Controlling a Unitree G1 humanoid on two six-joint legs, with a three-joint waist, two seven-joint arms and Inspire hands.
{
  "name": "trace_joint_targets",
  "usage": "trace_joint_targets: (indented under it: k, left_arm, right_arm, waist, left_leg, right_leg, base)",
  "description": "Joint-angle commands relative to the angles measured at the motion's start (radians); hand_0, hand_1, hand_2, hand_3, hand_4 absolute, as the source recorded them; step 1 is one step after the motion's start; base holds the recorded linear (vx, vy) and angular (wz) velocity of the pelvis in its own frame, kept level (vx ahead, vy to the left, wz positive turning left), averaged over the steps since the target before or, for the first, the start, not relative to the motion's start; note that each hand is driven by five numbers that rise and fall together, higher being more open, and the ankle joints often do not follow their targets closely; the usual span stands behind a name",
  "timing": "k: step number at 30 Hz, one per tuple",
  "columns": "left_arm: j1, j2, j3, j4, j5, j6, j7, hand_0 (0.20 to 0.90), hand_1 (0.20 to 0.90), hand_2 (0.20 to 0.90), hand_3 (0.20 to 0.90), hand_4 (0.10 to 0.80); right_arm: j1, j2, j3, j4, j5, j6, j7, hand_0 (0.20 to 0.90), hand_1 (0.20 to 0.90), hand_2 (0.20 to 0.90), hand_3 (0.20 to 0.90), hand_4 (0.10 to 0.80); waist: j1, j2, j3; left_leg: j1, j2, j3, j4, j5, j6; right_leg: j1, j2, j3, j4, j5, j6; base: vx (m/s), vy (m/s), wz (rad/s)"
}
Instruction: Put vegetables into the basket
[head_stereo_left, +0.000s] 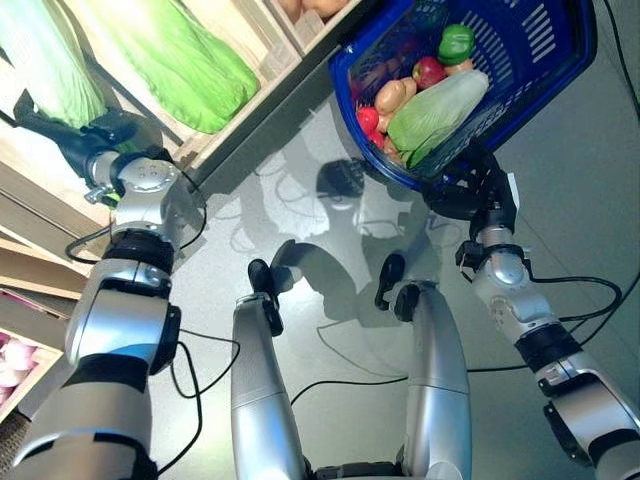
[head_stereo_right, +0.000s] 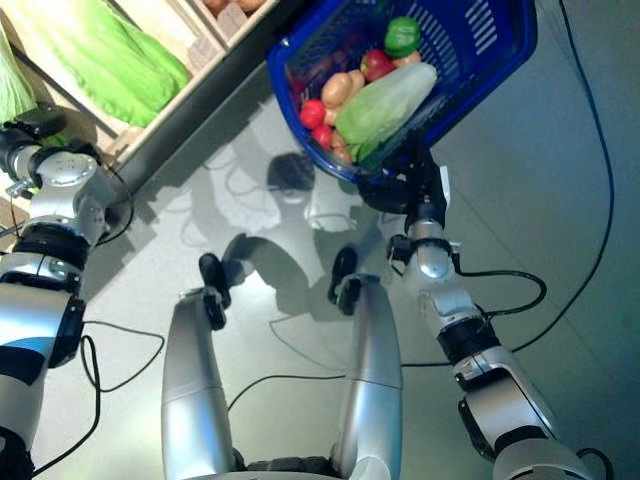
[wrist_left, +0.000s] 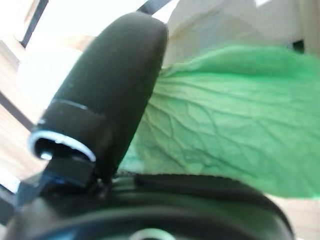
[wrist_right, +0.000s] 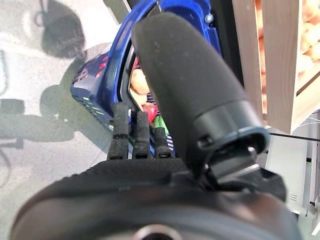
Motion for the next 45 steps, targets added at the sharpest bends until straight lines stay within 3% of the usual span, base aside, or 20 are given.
trace_joint_targets:
  k: [1,10,15,22,23,27,30,32,34,38,45]
  left_arm:
    - [-0.007,0.027,-0.009,-0.025,0.030,-0.050,-0.007,0.300,0.300,0.300,0.300,0.400]
    - [0.125,0.054,0.051,-0.075,0.046,-0.092,-0.028,0.300,0.300,0.300,0.300,0.400]
    - [0.256,0.045,0.104,-0.173,0.059,-0.159,-0.089,0.300,0.300,0.300,0.300,0.400]
    - [0.441,-0.015,0.152,-0.318,0.034,-0.281,-0.213,0.300,0.300,0.300,0.300,0.400]
    - [0.482,-0.032,0.160,-0.352,0.039,-0.320,-0.233,0.300,0.300,0.300,0.300,0.400]
    - [0.571,-0.087,0.173,-0.434,0.078,-0.392,-0.263,0.300,0.300,0.300,0.300,0.400]
    - [0.674,-0.141,0.164,-0.548,0.184,-0.418,-0.251,0.300,0.300,0.300,0.300,0.400]
    - [0.707,-0.150,0.158,-0.588,0.238,-0.418,-0.256,0.300,0.300,0.300,0.300,0.400]
    - [0.741,-0.146,0.133,-0.655,0.322,-0.400,-0.280,0.300,0.300,0.300,0.300,0.400]
    - [0.757,-0.140,0.094,-0.705,0.418,-0.386,-0.342,0.300,0.300,0.300,0.300,0.400]
    - [0.737,-0.140,0.012,-0.760,0.532,-0.377,-0.467,0.300,0.300,0.300,0.300,0.400]
  right_arm:
    - [0.023,0.004,-0.027,-0.082,-0.001,-0.087,-0.010,0.900,0.900,0.900,0.900,0.800]
    - [0.116,0.021,-0.056,-0.125,-0.009,-0.108,-0.049,0.900,0.900,0.900,0.900,0.800]
    - [0.202,0.049,-0.077,-0.157,-0.056,-0.110,-0.039,0.900,0.900,0.900,0.900,0.800]
    - [0.310,0.086,-0.091,-0.172,-0.079,-0.128,-0.007,0.900,0.900,0.900,0.900,0.800]
    - [0.330,0.098,-0.094,-0.175,-0.092,-0.143,0.006,0.900,0.900,0.900,0.900,0.800]
    - [0.375,0.125,-0.096,-0.201,-0.135,-0.193,0.011,0.900,0.900,0.900,0.900,0.800]
    - [0.427,0.166,-0.098,-0.231,-0.101,-0.204,0.097,0.900,0.900,0.900,0.900,0.800]
    - [0.443,0.181,-0.097,-0.235,-0.035,-0.191,0.217,0.900,0.900,0.900,0.900,0.800]
    - [0.468,0.202,-0.096,-0.254,0.134,-0.170,0.447,0.900,0.900,0.900,0.900,0.800]
    - [0.459,0.221,-0.103,-0.264,0.256,-0.096,0.639,0.900,0.900,0.900,0.900,0.800]
    - [0.370,0.245,-0.119,-0.279,0.417,0.027,0.792,0.900,0.900,0.900,0.900,0.800]
  waist:
    - [-0.020,0.000,-0.004]
    - [-0.026,0.022,-0.004]
    - [-0.018,0.023,-0.020]
    - [-0.003,0.035,-0.118]
    - [0.001,0.039,-0.142]
    - [0.012,0.052,-0.190]
    - [0.027,0.059,-0.257]
    - [0.032,0.061,-0.280]
    - [0.040,0.061,-0.317]
    - [0.054,0.057,-0.356]
    - [0.080,0.044,-0.418]
  left_leg:
    - [0.096,-0.004,0.072,0.015,-0.085,0.036]
    - [0.327,0.006,0.111,-0.070,-0.063,0.026]
    - [0.509,-0.021,0.124,-0.147,-0.049,0.038]
    - [0.702,-0.055,0.144,-0.267,-0.038,0.054]
    - [0.745,-0.061,0.159,-0.315,-0.008,0.064]
    - [0.848,-0.069,0.172,-0.398,0.011,0.063]
    - [0.947,-0.082,0.175,-0.498,0.040,0.066]
    - [0.991,-0.086,0.179,-0.545,0.053,0.065]
    - [1.050,-0.091,0.184,-0.626,0.083,0.059]
    - [1.104,-0.095,0.181,-0.706,0.116,0.048]
    - [1.165,-0.091,0.174,-0.803,0.140,0.037]
  right_leg:
    - [0.121,-0.021,0.036,-0.082,0.033,0.051]
    - [0.348,-0.030,0.038,-0.168,0.042,0.051]
    - [0.530,-0.051,0.011,-0.242,0.052,0.051]
    - [0.733,-0.066,-0.027,-0.359,0.056,0.057]
    - [0.777,-0.065,-0.045,-0.403,0.080,0.050]
    - [0.890,-0.054,-0.072,-0.486,0.090,0.055]
    - [1.003,-0.035,-0.097,-0.594,0.111,0.061]
    - [1.052,-0.028,-0.108,-0.643,0.120,0.064]
    - [1.123,-0.012,-0.129,-0.725,0.141,0.070]
    - [1.191,0.005,-0.153,-0.815,0.173,0.081]
    - [1.264,0.038,-0.187,-0.921,0.215,0.090]
  base:
    - [0.000,0.000,0.00]
    - [0.017,-0.002,-0.02]
    - [0.103,-0.028,-0.01]
    - [0.111,-0.027,0.06]
    - [0.057,-0.050,0.05]
    - [0.104,-0.062,0.02]
    - [0.179,-0.105,0.03]
    - [0.142,-0.096,0.01]
    - [0.109,-0.129,0.07]
    - [0.071,-0.113,0.24]
    - [0.069,-0.125,0.12]
